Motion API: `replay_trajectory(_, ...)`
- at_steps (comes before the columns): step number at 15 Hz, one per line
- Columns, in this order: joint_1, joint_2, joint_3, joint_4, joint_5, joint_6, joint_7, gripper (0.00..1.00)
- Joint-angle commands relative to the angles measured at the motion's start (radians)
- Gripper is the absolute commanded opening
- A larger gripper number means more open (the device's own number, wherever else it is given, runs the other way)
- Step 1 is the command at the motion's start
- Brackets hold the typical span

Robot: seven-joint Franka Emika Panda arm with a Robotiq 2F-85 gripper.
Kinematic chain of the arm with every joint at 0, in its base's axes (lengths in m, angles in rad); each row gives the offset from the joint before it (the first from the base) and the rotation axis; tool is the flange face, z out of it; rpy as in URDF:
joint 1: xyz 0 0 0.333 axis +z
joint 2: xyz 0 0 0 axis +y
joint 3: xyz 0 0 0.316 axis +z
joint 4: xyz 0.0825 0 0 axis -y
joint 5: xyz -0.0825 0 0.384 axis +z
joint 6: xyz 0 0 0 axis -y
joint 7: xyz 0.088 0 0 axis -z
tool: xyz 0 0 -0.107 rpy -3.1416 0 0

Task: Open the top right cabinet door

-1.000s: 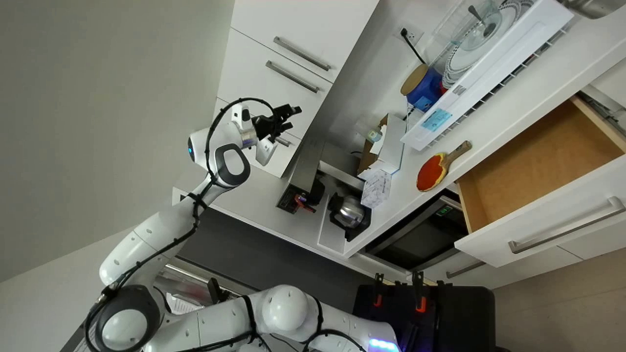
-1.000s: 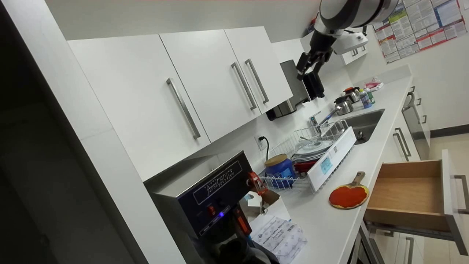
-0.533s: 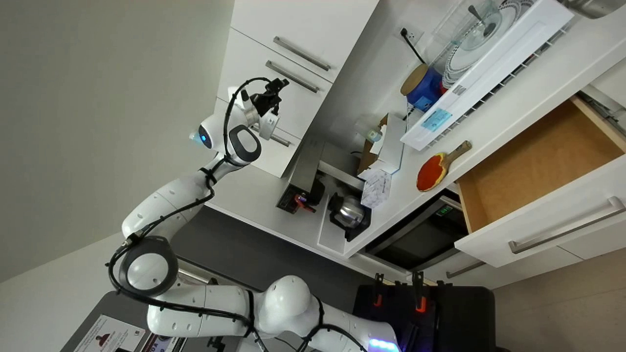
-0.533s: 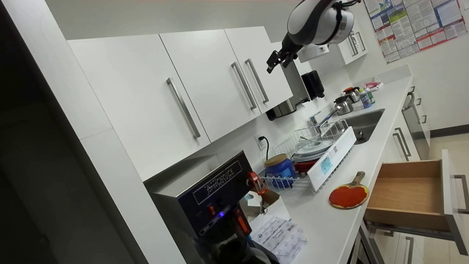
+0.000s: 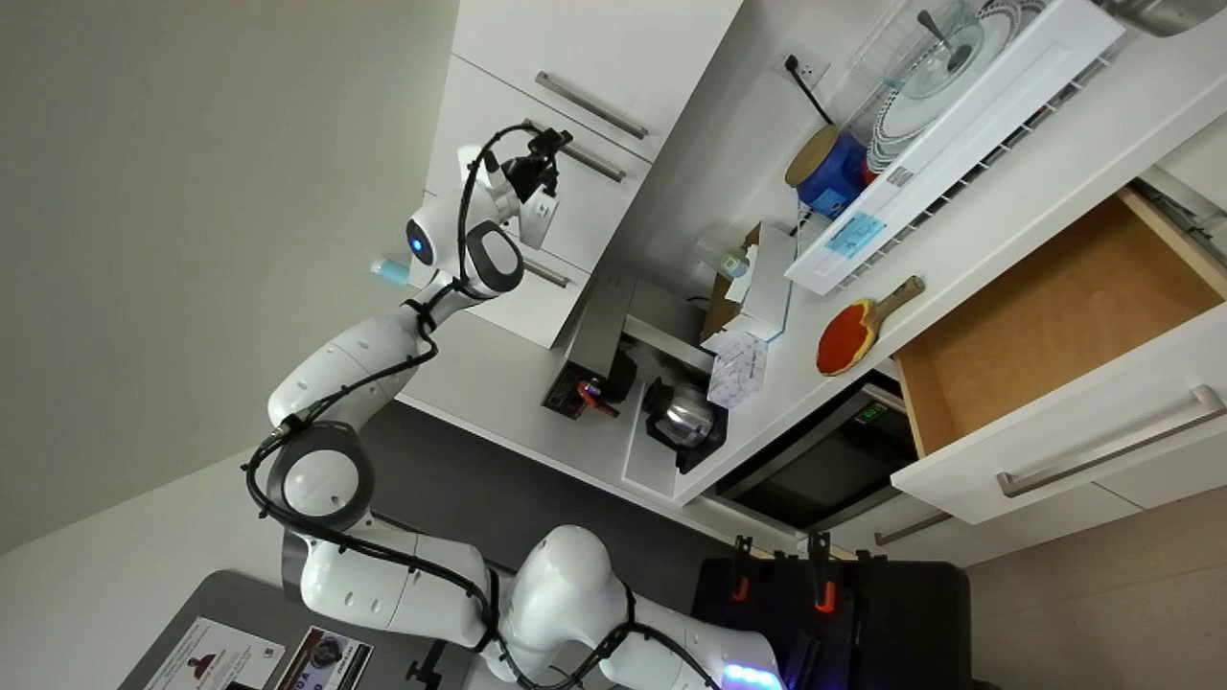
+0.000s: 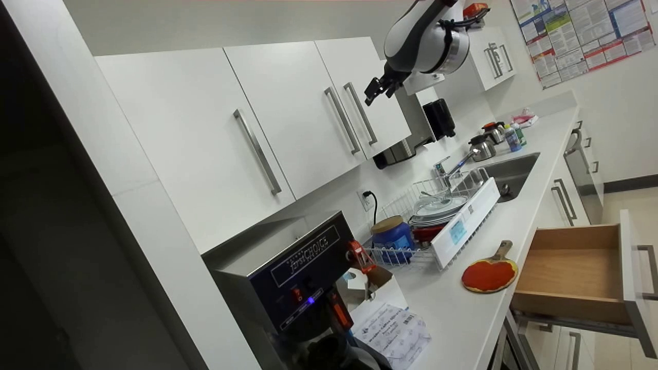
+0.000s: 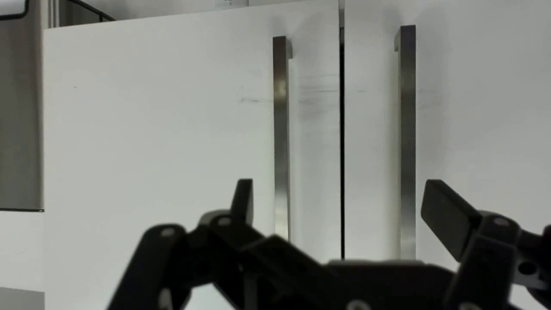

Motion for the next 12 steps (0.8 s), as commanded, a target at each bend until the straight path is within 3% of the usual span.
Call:
replay_trajectory(1,0.001,0.001,0.000,0.002,0.000,0.000,0.000,1.00)
replay_trajectory(5,0.011,0.066,-0.023,0.046,0.017,0.050,0.003,1.00)
replay_trajectory(12,0.176,0.121,-0.167,0.145,0.137,0.019,-0.078,1.00)
